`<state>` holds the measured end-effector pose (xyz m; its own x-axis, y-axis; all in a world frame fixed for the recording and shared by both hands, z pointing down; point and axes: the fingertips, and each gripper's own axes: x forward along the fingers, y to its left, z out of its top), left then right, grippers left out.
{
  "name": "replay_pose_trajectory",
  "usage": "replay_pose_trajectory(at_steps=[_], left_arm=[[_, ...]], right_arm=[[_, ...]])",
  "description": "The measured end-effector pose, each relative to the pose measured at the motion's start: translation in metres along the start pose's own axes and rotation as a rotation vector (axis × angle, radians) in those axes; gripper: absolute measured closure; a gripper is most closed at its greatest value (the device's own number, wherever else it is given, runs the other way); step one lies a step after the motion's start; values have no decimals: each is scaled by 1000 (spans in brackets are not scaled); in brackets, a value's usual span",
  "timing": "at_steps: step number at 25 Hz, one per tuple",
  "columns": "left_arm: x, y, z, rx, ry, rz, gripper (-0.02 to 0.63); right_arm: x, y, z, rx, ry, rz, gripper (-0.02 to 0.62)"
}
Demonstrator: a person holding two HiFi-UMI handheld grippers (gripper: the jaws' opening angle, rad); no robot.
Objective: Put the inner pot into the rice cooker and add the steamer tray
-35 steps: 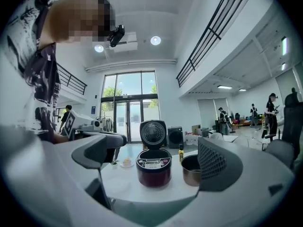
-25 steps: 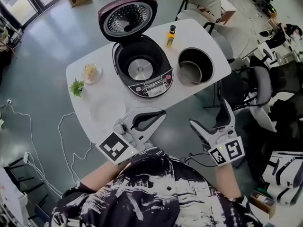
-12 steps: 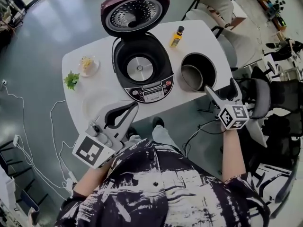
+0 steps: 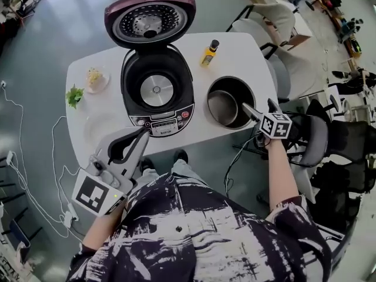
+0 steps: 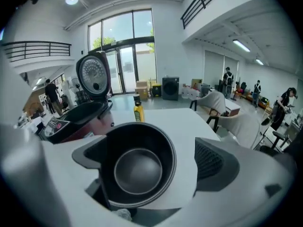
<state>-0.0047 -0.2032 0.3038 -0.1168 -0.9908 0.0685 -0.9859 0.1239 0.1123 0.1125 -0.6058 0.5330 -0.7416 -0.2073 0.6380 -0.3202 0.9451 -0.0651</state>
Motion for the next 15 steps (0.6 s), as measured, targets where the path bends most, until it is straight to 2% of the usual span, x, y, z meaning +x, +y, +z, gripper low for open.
replay_pose_trajectory(at_steps=[3,6,15], left_arm=[[11,-1,-1,-5,7,12,601],[17,-2,-4,-12,14,20,601],[23,0,-11,-27,26,47,601]], right_arm=[[27,-15,-10,47,92,38,43],[49,-25,-14,107,142,75,43],[88,-29,-48,147,348,134,44]])
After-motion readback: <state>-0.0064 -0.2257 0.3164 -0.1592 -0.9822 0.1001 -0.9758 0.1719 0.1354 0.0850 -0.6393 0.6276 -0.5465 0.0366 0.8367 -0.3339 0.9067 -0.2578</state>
